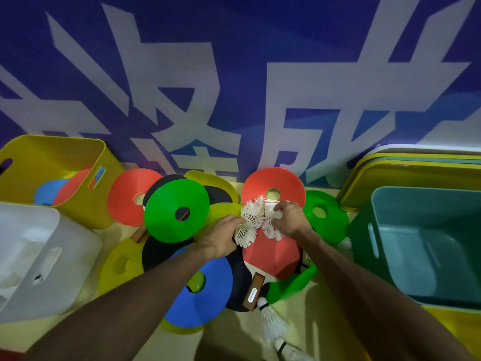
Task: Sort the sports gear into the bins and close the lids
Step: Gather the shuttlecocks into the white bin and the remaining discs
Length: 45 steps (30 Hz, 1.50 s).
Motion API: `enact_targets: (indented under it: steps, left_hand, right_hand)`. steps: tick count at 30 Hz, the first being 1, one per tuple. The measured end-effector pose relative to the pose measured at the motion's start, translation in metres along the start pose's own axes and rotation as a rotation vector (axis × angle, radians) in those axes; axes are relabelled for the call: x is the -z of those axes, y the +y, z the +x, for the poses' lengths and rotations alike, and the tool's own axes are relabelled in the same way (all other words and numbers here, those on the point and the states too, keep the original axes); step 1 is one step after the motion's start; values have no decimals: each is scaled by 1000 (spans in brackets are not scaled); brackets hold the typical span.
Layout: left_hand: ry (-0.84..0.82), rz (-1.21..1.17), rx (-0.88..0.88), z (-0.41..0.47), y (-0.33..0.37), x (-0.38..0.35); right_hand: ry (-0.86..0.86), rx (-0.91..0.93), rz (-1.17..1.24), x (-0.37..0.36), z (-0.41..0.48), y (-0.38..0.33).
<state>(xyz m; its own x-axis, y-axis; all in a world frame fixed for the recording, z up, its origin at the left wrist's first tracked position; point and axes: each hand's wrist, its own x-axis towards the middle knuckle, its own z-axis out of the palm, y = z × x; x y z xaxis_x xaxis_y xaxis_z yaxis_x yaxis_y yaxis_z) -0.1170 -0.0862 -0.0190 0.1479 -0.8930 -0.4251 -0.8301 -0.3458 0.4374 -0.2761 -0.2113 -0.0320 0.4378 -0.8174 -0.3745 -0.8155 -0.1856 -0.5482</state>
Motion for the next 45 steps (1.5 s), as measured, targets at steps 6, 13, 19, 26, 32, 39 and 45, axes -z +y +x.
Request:
enact_targets:
  steps: [6, 13, 19, 26, 32, 39, 45]
  left_hand:
    - [22, 404, -159, 12, 1, -11]
    - [154, 532, -169, 29, 8, -30]
    - [166, 473, -151, 32, 7, -28]
    - [228, 99, -111, 14, 10, 8]
    - [543, -378, -34, -21, -10, 73]
    - [791, -716, 94, -82, -78, 133]
    - [975, -990, 200, -156, -158, 175]
  right_hand:
    - [95, -12, 82, 13, 9, 6]
    - [180, -38, 194, 22, 8, 6]
    - [222, -26, 259, 30, 8, -1]
    - [357, 7, 373, 42, 1, -26]
    - [374, 114, 445, 46, -5, -86]
    - [303, 295, 472, 13, -22, -183]
    - [135, 444, 374, -49, -41, -279]
